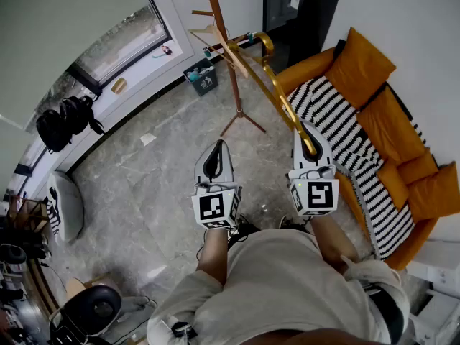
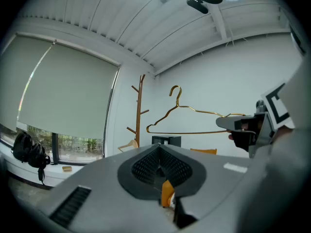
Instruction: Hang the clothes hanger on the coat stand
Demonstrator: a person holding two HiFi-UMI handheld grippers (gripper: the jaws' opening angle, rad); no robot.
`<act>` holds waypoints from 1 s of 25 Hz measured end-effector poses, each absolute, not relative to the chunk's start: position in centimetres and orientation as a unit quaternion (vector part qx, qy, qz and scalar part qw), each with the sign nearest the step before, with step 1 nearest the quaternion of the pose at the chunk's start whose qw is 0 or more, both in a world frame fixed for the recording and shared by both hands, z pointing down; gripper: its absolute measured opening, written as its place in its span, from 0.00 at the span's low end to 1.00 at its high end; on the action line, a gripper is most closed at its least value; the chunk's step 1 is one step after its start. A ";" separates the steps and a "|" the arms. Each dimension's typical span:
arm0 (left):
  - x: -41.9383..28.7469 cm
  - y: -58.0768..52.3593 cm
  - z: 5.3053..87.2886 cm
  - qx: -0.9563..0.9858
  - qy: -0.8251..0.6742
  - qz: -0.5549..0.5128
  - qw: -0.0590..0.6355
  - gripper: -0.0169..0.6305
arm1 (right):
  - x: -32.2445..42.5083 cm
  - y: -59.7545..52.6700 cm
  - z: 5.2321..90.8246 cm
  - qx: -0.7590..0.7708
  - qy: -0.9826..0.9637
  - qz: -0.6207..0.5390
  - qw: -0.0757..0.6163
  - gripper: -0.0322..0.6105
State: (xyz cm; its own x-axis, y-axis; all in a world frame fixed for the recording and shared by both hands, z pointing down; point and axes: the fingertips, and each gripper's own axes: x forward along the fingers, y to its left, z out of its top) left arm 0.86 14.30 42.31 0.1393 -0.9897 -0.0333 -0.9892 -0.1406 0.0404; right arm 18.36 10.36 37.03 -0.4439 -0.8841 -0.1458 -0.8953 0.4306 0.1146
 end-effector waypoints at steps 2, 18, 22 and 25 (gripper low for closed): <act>0.8 14.6 42.5 0.756 -0.654 -0.026 0.005 0.04 | 18.1 10.7 37.3 -0.526 0.846 0.087 0.030 0.05; -3.5 13.3 44.6 0.777 -0.628 0.000 0.026 0.04 | 14.3 9.0 38.9 -0.558 0.826 0.081 0.009 0.05; -5.5 13.1 45.0 0.785 -0.619 0.002 0.027 0.04 | 12.6 8.9 39.2 -0.569 0.818 0.078 0.008 0.05; -7.0 12.5 46.2 0.784 -0.620 0.015 0.036 0.04 | 12.0 8.6 39.7 -0.578 0.812 0.079 -0.003 0.05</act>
State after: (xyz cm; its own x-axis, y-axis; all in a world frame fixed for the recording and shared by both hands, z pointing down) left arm -6.96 12.46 46.20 0.2309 -0.9706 0.0675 -0.9727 -0.2287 0.0385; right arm 12.01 8.57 39.67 -0.3319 -0.9393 -0.0866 -0.9385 0.3195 0.1311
